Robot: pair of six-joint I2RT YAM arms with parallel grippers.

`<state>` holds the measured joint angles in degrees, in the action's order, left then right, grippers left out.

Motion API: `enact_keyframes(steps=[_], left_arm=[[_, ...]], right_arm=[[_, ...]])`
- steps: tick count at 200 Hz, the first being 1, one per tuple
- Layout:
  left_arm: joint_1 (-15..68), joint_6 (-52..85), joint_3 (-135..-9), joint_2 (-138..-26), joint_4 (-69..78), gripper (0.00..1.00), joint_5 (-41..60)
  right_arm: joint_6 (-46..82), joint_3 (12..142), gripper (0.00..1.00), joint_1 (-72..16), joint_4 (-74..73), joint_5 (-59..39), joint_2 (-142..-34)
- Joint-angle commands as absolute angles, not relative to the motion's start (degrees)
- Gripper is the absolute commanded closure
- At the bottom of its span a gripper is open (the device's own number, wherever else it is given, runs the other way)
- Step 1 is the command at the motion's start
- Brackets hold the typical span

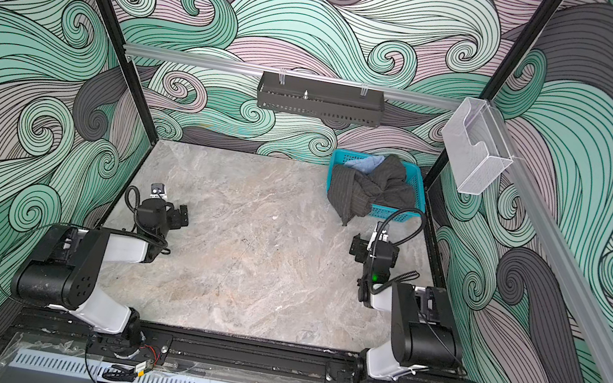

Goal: Fold and stack the long sleeve shirts

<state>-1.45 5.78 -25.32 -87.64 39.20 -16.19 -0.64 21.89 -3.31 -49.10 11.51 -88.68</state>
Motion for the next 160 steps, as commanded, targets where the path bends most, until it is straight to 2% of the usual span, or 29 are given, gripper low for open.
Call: enact_keyframes(steps=[1,145,154,160], left_arm=[[-1.8,5.6,-26.1,-87.1,39.0,0.01,-15.7],[-1.8,5.7,-26.2,-87.0,38.8,0.01,-16.0],[-1.7,4.5,-25.9,-86.6,40.2,0.01,-16.3],[-1.6,3.1,-26.2,-85.7,41.3,0.01,-16.6]], right_arm=[[-0.4,22.3,0.01,-3.5,-50.1,11.9,-88.2],[0.0,22.2,0.01,-2.6,-50.0,10.3,-88.1],[-0.1,21.7,0.01,-2.9,-52.1,11.9,-86.8],[0.0,22.4,0.02,-3.3,-46.8,13.6,-83.3]])
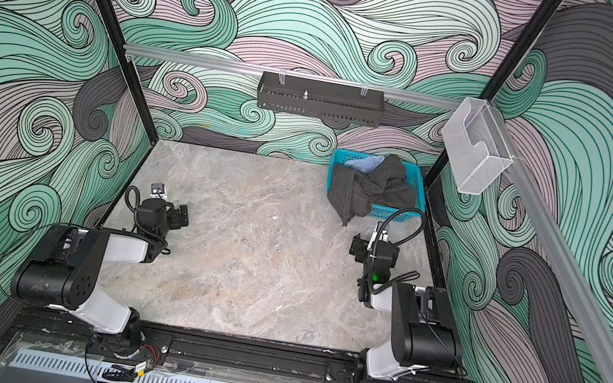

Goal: Fold and stack the long sleeve shirts

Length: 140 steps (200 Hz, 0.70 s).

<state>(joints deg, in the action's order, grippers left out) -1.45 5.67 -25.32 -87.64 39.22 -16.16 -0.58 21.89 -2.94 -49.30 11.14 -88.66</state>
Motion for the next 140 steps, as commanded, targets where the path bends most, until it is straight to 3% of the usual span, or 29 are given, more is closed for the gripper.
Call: enact_keyframes(steps=[1,13,29,65,104,140], left_arm=[[-1.5,2.9,-26.3,-85.4,41.3,0.01,-16.7],[-0.9,3.2,-33.7,-78.3,23.0,0.01,-17.8],[-1.2,17.0,-46.9,-73.8,-0.3,0.01,-18.2],[-0.7,19.2,-77.1,-80.6,-33.5,0.08,-2.0],[1.1,16.6,-78.8,-78.3,-39.6,0.06,4.6],[4.2,16.3,-75.4,-76.8,-39.4,0.01,7.7]], right_arm=[[0.0,22.7,0.01,-3.4,-45.7,13.8,-82.5],[1.9,27.7,0.01,-4.5,-30.6,17.3,-73.9],[13.4,36.1,0.06,-4.0,-12.6,20.0,-67.3],[24.3,59.7,0.06,-3.7,19.8,16.2,-69.2],[26.5,82.8,0.01,-2.6,40.0,8.8,-81.2],[27.8,95.9,0.01,-0.6,45.5,3.3,-93.9]])
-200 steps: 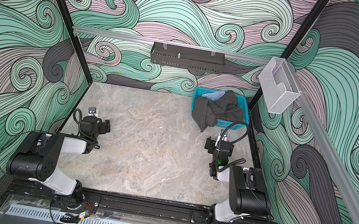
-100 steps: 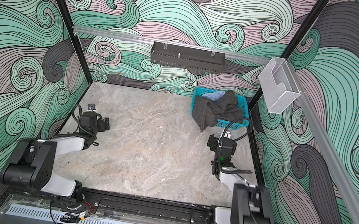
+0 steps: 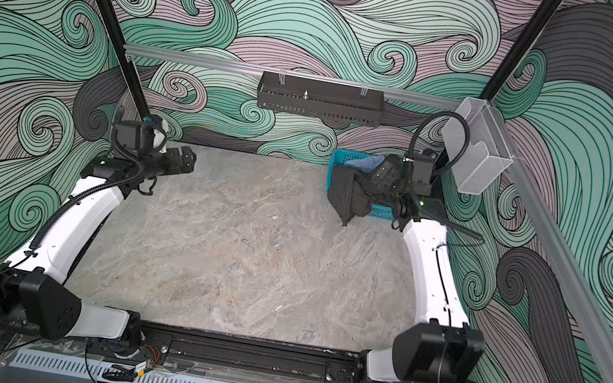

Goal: Fold and stack the long sleeve shirts
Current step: 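Reach the right gripper into the teal basket and grasp the grey pinstripe shirt, then lift the grey shirt from the basket with the right gripper onto the table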

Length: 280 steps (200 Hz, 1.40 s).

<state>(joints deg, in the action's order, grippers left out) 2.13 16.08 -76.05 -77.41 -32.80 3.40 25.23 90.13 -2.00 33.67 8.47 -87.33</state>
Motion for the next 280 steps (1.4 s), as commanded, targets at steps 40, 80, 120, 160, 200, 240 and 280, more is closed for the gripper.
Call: enact_keyframes(steps=[40,80,120,160,200,240,280], left_arm=[[9.4,16.5,-74.8,-78.8,-37.7,0.01,7.9],[11.8,16.7,-76.0,-81.1,-37.8,0.01,9.5],[11.8,16.6,-76.2,-82.6,-37.4,0.01,9.8],[11.8,16.5,-76.6,-82.9,-37.5,0.01,10.5],[12.0,16.2,-76.9,-81.9,-38.1,0.01,10.6],[12.2,16.3,-76.3,-77.6,-39.0,0.01,10.2],[12.2,16.3,-75.4,-72.2,-39.8,0.01,9.3]], right_arm=[[29.3,104.7,0.01,1.5,47.3,-0.2,-105.8],[30.7,112.7,0.01,2.9,47.5,-2.6,-117.4],[32.0,120.8,0.05,3.2,47.8,-4.6,-126.9],[32.2,126.9,0.76,3.3,47.7,-6.7,-132.2],[27.5,131.1,1.00,1.7,47.8,-7.0,-124.8],[17.7,141.1,1.00,-3.4,51.4,-9.6,-112.5],[7.7,147.1,1.00,-12.0,49.3,-16.6,-102.9]])
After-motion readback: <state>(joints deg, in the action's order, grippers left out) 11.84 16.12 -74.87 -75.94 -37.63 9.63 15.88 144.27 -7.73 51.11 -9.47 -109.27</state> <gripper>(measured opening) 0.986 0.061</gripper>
